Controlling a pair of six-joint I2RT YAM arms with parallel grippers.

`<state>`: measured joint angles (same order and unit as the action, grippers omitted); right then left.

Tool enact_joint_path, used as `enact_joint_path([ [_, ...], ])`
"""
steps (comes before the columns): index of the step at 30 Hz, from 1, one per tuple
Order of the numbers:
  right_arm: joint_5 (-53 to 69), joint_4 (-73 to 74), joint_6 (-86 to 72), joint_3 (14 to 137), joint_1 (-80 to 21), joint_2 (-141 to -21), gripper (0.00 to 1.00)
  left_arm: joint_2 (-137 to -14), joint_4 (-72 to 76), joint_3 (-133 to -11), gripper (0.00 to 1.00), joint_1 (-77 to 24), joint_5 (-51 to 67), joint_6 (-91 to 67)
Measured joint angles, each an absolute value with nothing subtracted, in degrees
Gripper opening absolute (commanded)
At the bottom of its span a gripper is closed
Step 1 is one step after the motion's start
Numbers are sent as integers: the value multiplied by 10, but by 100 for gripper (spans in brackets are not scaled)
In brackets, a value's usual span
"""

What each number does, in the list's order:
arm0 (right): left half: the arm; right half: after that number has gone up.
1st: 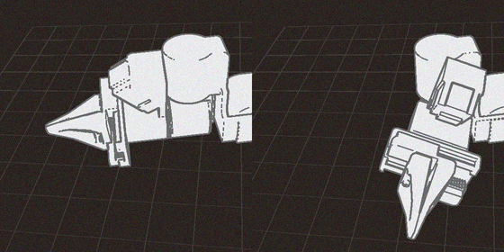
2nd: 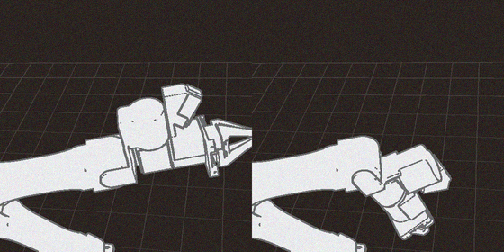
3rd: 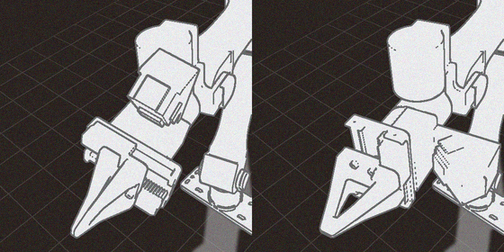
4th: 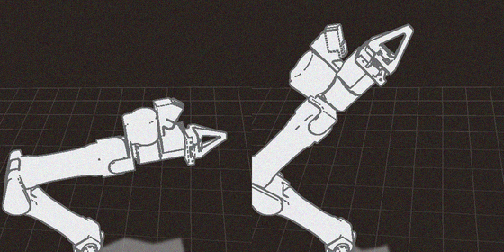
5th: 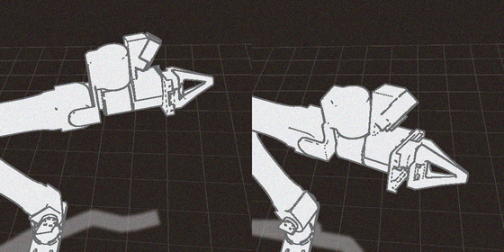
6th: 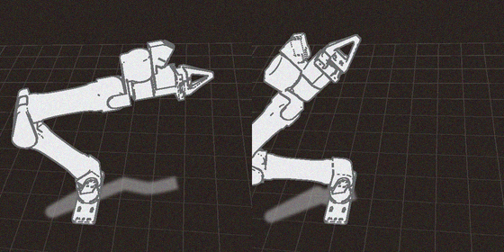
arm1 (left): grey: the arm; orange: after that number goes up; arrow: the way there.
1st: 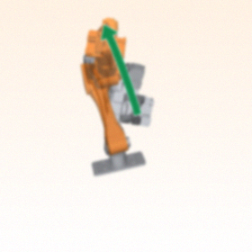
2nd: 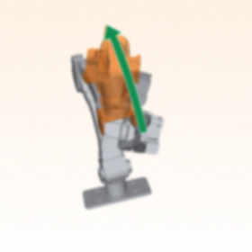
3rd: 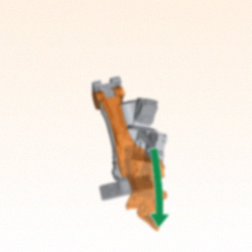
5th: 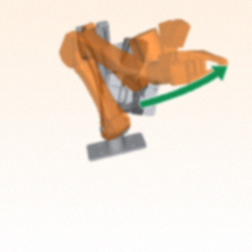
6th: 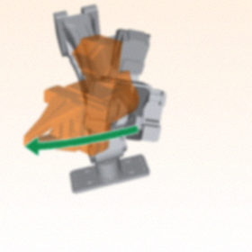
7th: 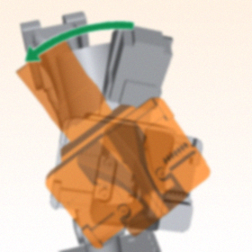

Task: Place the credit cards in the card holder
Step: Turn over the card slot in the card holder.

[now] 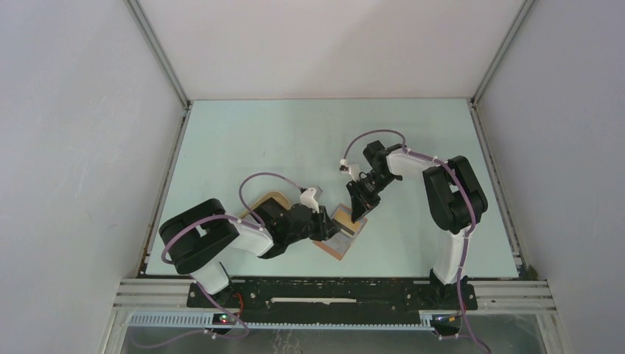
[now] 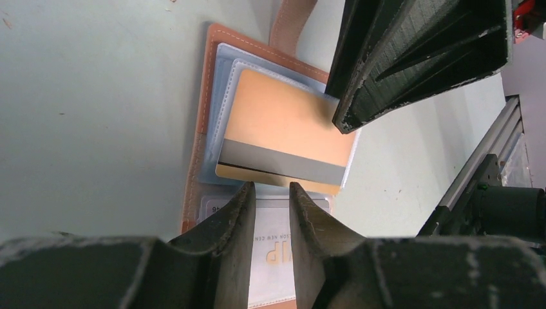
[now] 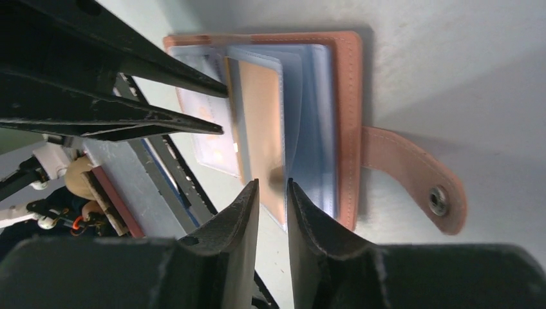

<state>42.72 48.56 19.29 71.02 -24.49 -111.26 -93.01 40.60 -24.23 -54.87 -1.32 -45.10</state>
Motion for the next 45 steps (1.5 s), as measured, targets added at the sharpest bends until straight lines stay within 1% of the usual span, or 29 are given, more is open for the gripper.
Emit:
enact_joint_path([
  [8,481,491,192,710,-245,-1113,29,-930,407,-242,32,-548,-13,-451],
  [10,489,492,190,710,-245,-1113,24,-930,411,-242,32,-547,-13,-452],
  [14,493,494,187,710,-245,-1113,10,-930,425,-241,36,-543,-11,-457],
  [17,494,494,184,710,-244,-1113,4,-930,453,-235,40,-535,-2,-466],
  [23,485,483,173,710,-234,-1111,0,-932,518,-201,56,-513,28,-492],
  [26,472,460,160,698,-227,-1091,0,-941,554,-193,65,-503,43,-511],
  [30,455,426,137,670,-221,-1051,0,-957,597,-192,72,-494,60,-538],
  [35,449,385,110,648,-223,-1036,0,-985,643,-192,78,-480,73,-579],
  [38,449,374,103,642,-234,-1036,1,-1001,663,-192,79,-469,73,-602],
  [40,451,370,101,642,-244,-1036,4,-1008,673,-192,79,-465,72,-614],
  [41,453,369,101,642,-250,-1036,7,-1011,679,-192,80,-463,71,-620],
  [43,456,368,102,642,-260,-1036,14,-1017,688,-192,80,-459,67,-630],
  [45,458,369,105,642,-267,-1036,24,-1025,696,-190,80,-455,63,-641],
])
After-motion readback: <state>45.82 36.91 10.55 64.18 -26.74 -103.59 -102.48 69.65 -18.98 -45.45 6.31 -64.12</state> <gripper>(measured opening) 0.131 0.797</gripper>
